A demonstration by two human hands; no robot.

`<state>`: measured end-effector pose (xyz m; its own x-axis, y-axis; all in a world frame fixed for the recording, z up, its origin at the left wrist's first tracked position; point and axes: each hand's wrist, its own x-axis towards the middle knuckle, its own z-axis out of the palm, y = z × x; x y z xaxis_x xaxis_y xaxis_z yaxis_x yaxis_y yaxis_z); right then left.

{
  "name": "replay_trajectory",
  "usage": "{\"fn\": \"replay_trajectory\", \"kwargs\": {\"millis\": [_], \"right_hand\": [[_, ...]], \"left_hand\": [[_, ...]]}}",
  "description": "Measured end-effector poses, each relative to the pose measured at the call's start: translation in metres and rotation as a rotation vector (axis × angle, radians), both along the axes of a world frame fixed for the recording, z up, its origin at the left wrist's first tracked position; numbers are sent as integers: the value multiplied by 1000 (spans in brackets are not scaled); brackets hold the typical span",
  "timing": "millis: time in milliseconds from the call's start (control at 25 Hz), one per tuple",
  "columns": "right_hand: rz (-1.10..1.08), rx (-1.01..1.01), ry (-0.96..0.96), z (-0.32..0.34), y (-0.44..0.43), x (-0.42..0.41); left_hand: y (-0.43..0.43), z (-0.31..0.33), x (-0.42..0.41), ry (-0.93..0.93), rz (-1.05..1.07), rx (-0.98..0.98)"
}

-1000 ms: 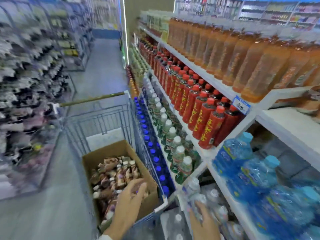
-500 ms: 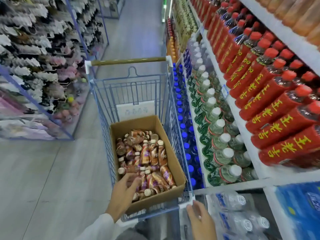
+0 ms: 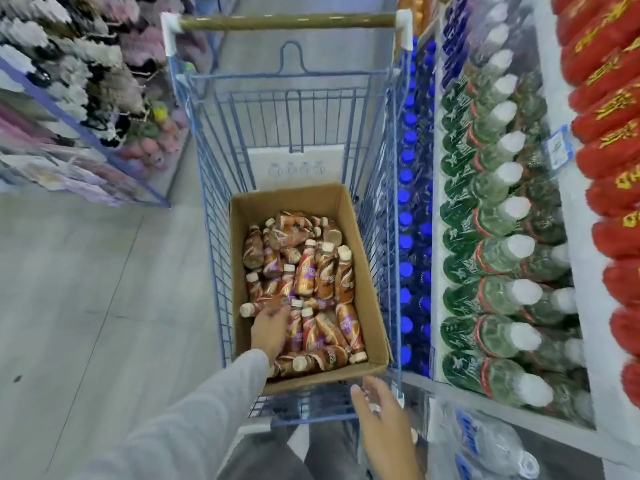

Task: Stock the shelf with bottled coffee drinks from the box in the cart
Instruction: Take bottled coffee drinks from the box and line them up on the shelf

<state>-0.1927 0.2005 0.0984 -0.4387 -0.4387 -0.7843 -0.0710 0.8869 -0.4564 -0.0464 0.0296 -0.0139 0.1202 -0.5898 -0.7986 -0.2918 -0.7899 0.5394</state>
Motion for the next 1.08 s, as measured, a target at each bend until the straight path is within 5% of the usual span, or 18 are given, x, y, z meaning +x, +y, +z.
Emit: {"fn": "replay_trajectory", "kwargs": {"millis": [200,360,520,880,960,1080], "right_hand": [[37,34,-10,-17,-10,-18],[-10,73,-34,-37,-11,-31],[-60,112,-16,-61,-3,-31],[39,189,-37,-95,0,-31],[38,152,-74,-89,-8,-36],[89,86,-99,-75,-28,-44]], "left_hand": [[-37,-49,-29,17,163,87],[-99,-67,-48,-87,63,-97],[-173,-93,-57,-315,-221,-310],[-210,-145,-56,-543,-758,-269],[-205,-131,-56,-498,-773,-246],[-176,-82,-37,-207,-530,-169]]}}
